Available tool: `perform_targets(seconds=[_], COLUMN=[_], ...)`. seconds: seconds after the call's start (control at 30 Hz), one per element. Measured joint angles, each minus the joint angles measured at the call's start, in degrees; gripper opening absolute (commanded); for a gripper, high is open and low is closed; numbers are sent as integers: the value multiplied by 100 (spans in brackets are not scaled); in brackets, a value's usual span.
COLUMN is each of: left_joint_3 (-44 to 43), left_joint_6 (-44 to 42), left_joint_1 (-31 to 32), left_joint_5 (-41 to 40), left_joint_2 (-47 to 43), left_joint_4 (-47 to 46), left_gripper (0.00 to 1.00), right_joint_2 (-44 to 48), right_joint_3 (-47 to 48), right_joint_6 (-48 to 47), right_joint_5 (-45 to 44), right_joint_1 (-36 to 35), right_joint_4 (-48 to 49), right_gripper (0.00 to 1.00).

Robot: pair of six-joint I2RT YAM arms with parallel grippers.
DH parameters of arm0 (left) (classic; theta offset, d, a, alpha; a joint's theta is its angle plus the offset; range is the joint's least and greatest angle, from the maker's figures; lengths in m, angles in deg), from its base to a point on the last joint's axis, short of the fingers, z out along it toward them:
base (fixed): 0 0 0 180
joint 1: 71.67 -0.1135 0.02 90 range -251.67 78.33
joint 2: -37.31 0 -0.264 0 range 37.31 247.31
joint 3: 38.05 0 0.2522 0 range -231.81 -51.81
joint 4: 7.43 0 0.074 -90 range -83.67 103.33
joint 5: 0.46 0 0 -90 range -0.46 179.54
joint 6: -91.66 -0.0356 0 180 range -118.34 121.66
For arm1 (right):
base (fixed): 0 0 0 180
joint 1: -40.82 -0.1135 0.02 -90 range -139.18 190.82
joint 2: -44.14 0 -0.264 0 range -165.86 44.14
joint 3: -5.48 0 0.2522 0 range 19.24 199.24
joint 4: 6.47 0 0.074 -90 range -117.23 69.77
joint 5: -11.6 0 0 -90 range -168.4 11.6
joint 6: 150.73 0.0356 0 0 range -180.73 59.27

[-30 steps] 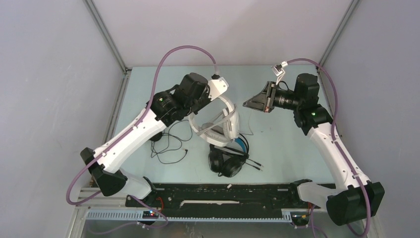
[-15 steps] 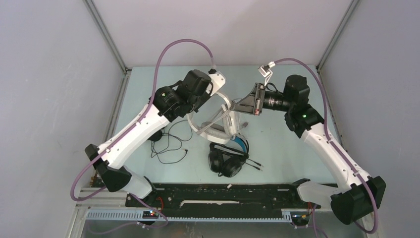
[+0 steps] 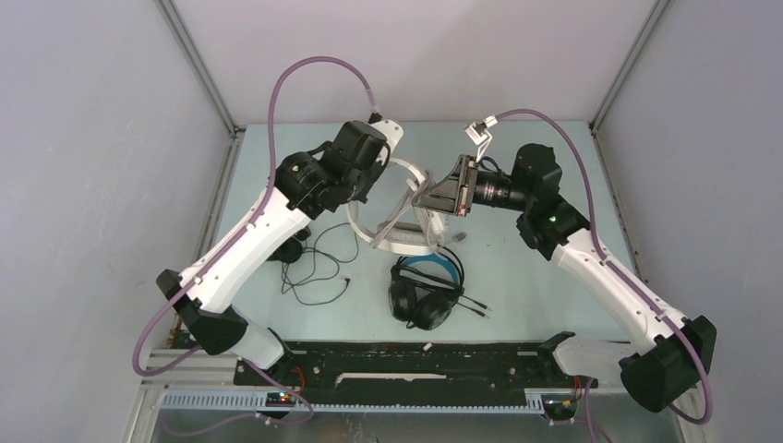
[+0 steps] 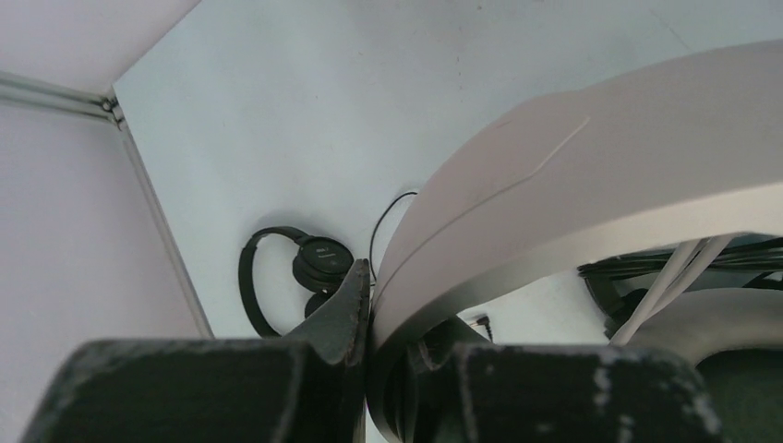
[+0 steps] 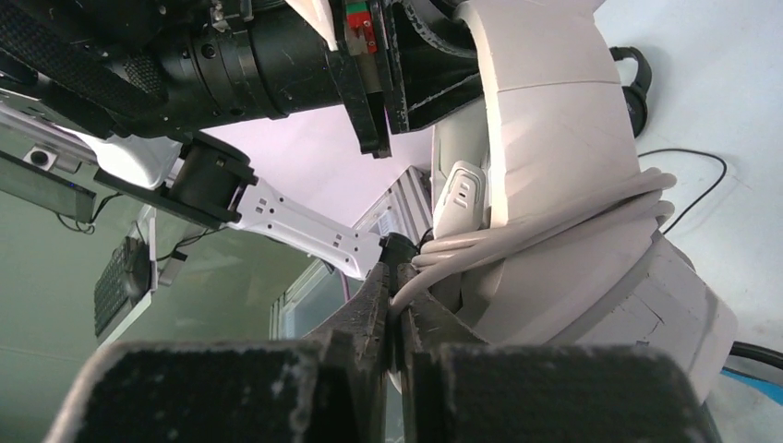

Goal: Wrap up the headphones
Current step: Wrap the headphones cable around the headphones.

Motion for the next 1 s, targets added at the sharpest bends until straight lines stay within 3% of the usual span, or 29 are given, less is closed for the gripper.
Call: perform_targets(seconds=[0.33,1.0], left_joint_3=[-133,195], left_joint_6=[841,2415], left_joint_1=[-256,-601], left_joint_5=[160,511], left_joint_2=[4,-212], left_joint_4=[280,-166], left_gripper=[0,0], right_joint_2=[-96,-173], right_joint_3=[74,133], right_joint_6=[-269,-1172], right_joint_5=[-592,-1714], right_joint_1=[-369,-999], right_joint_4=[192,378], right_gripper=[8,7])
